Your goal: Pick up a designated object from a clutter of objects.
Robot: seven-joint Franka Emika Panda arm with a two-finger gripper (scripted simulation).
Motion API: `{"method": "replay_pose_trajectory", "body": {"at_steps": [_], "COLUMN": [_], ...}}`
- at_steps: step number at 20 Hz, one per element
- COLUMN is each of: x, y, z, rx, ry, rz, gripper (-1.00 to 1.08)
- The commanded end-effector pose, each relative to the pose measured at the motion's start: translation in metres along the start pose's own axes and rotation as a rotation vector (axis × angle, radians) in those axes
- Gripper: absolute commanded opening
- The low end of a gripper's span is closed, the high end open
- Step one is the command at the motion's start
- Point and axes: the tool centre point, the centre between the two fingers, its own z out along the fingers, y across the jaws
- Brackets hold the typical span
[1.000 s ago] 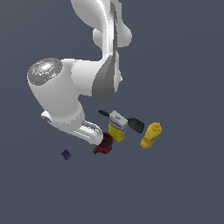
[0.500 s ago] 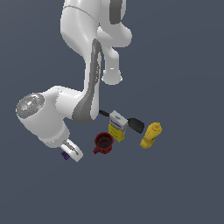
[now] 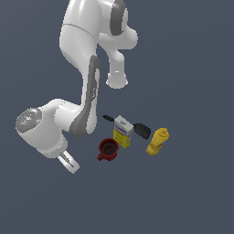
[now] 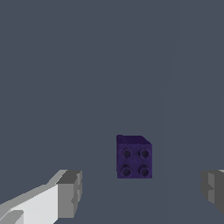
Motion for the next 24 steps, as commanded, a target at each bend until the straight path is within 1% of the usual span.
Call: {"method": "replay_pose_trajectory", "body": {"at_steps": [1,7,15,20,21,24], "x": [0.001,0.000,0.000,0.002,0.002,0.002], "y": [0.001,0.001,0.001,0.001,0.001,0.001], "z": [0.002,0.011,0.049,0.052,0.052,0.052], "rx": [0.000,0.000,0.000,0.000,0.000,0.000], "ry": [0.001,0.000,0.001,0.001,0.001,0.001], "rz": [0.006,0.003,0.005,0.006,0.006,0.006], "gripper": [1.00,1.00,1.00,1.00,-1.00,-1.00]}}
